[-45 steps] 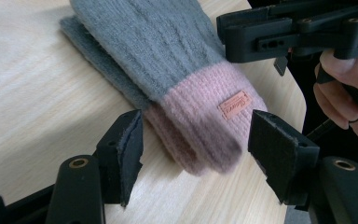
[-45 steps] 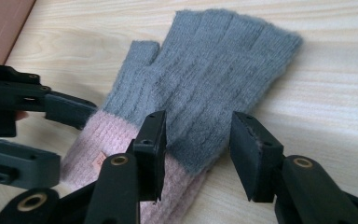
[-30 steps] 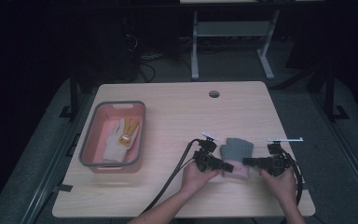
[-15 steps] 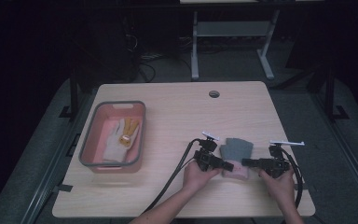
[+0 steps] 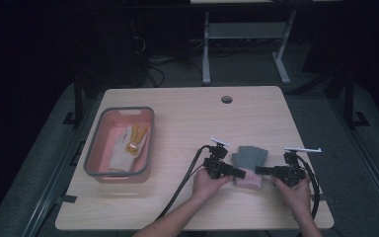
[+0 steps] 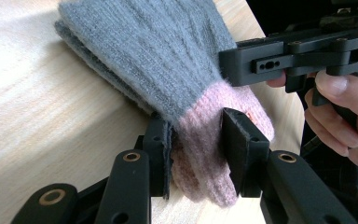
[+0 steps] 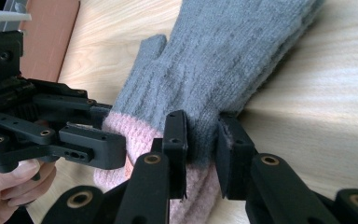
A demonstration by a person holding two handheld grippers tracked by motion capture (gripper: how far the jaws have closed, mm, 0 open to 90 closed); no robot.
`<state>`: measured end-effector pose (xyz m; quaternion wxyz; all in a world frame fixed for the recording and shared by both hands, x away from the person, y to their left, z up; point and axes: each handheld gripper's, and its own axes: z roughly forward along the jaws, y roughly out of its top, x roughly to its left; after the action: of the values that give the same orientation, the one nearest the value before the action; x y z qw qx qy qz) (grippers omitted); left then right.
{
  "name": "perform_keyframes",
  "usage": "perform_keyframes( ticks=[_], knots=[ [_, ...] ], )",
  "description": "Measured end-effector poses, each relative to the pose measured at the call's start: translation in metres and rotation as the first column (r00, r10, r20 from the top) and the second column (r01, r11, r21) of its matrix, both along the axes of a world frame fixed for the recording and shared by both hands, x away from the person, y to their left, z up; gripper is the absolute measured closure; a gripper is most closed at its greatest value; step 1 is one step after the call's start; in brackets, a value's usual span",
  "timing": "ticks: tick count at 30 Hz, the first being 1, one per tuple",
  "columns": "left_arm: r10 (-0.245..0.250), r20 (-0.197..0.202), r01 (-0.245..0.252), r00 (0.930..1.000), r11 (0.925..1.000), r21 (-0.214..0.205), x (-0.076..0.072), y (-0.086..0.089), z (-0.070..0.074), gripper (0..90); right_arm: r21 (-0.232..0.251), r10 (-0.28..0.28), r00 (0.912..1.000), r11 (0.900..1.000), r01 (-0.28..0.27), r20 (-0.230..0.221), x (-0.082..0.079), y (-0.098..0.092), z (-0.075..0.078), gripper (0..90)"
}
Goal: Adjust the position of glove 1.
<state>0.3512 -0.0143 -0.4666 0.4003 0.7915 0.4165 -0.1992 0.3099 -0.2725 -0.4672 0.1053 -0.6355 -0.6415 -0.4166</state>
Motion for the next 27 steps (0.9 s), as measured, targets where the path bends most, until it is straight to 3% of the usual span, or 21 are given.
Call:
perform_keyframes(
  ticks=[10,27],
  knots=[
    [0.005,0.035,-0.005,0.9994,0.9999,-0.012,0.0,0.015,0.015,64.0,-0.028,0.033,0.9987,0.9991,-0.032,0.039,0.004,0.013,0.017,75.6],
    [0.028,0.078,-0.026,0.9966,0.9993,-0.026,-0.001,0.049,0.04,64.0,-0.025,0.086,0.9934,0.9962,-0.084,0.076,0.013,0.043,0.044,75.6]
  ],
)
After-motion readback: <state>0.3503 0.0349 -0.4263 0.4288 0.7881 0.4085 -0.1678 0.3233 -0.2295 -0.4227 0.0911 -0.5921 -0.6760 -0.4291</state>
